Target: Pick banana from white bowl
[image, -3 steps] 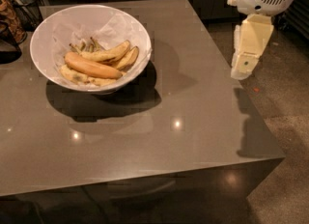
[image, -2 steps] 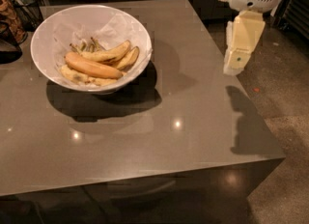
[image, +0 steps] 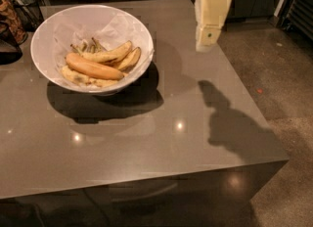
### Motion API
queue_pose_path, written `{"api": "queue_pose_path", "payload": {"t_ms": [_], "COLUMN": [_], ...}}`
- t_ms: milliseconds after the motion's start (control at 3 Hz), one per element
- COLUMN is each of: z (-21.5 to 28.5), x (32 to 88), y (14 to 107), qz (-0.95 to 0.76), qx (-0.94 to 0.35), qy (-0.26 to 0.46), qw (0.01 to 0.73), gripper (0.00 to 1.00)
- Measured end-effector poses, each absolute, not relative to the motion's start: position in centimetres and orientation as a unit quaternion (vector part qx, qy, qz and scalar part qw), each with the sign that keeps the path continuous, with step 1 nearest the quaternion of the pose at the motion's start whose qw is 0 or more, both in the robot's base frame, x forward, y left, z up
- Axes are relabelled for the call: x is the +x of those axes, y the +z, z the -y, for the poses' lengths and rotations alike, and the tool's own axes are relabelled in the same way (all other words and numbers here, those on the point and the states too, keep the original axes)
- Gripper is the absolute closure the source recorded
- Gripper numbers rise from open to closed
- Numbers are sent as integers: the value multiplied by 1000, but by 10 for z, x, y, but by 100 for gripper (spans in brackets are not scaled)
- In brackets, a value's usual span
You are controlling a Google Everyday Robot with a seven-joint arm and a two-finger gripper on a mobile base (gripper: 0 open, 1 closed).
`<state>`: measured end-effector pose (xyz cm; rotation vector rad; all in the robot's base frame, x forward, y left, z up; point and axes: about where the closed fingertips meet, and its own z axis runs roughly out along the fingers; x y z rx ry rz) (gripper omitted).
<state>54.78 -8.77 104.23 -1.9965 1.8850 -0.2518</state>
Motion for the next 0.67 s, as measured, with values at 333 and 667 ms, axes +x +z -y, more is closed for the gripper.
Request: {"api": "queue_pose_path", "payload": {"t_ms": [333, 667], "z": [59, 54], "x": [565, 570], "y": [1049, 1052], "qz": [-641, -638], "qx": [-737, -735], "qy": [-96, -99], "qw": [193, 205], "gripper": [0, 0]}}
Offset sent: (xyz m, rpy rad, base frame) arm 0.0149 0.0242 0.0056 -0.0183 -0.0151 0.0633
